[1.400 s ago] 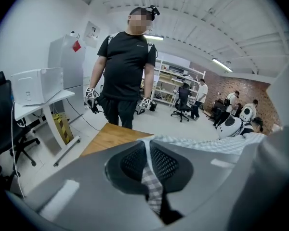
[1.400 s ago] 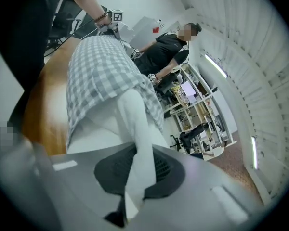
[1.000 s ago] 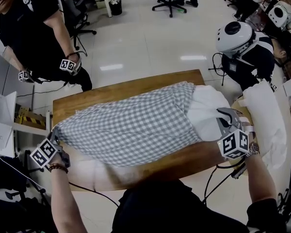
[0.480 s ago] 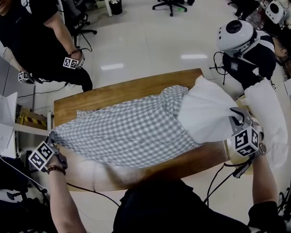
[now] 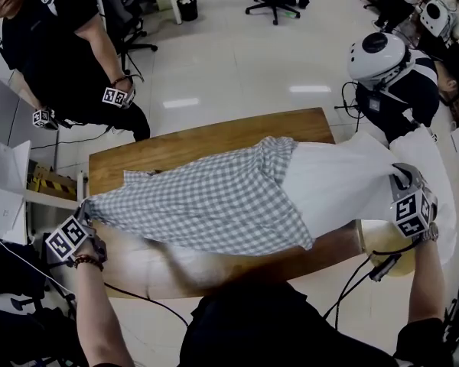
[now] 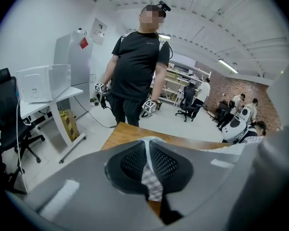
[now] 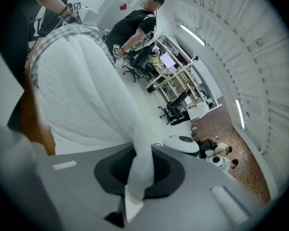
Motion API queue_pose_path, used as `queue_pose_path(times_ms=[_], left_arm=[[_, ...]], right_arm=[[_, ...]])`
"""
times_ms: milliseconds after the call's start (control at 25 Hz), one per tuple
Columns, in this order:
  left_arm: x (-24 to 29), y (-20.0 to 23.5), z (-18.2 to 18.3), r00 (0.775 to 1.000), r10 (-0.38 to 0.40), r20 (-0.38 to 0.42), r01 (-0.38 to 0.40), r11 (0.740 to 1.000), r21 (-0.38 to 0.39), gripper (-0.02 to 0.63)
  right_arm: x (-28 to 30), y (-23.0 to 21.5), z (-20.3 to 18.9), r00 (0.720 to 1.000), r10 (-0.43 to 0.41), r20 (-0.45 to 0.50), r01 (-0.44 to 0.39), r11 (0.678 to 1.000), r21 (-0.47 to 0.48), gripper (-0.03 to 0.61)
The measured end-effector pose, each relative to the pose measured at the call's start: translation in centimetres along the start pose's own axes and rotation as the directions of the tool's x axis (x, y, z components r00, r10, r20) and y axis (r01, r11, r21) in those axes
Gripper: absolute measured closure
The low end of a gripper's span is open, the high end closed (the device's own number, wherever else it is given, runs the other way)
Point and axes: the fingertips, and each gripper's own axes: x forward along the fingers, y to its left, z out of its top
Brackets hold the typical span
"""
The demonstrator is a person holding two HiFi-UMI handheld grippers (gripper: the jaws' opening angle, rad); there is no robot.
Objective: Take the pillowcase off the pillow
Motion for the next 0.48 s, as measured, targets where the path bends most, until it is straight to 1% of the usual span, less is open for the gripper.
queue_pose_path(times_ms=[120,280,360,480], left_arm=[[0.2,-0.9,-0.1,1.0,-0.013,-0.004,0.013,1.0,0.004,0.607],[0.3,-2.1,0.2,1.0,-0.025,-0.006,0.025,0.999,0.02,0.607],[0.0,-2.1,0.4,1.0,-0.027,-0.004,0.027,0.999,0.021,0.607],[0.0,-3.2,0.3,0.998,-0.064,-0.017,0.064,0.997,0.051,0.607]], right_arm=[[-0.9,-2.4,-0.7,0.999,-0.038,-0.027,0.038,0.999,-0.002,0.561],[-2.6,-6.1,-0.2,0.993,-0.106,-0.054,0.105,0.994,-0.016,0.561],[-3.2,-7.4,-0.4,0.99,-0.124,-0.07,0.123,0.992,-0.01,0.561],[-4.3,-9.0,0.0,0.985,-0.153,-0.074,0.153,0.988,-0.007,0.561]])
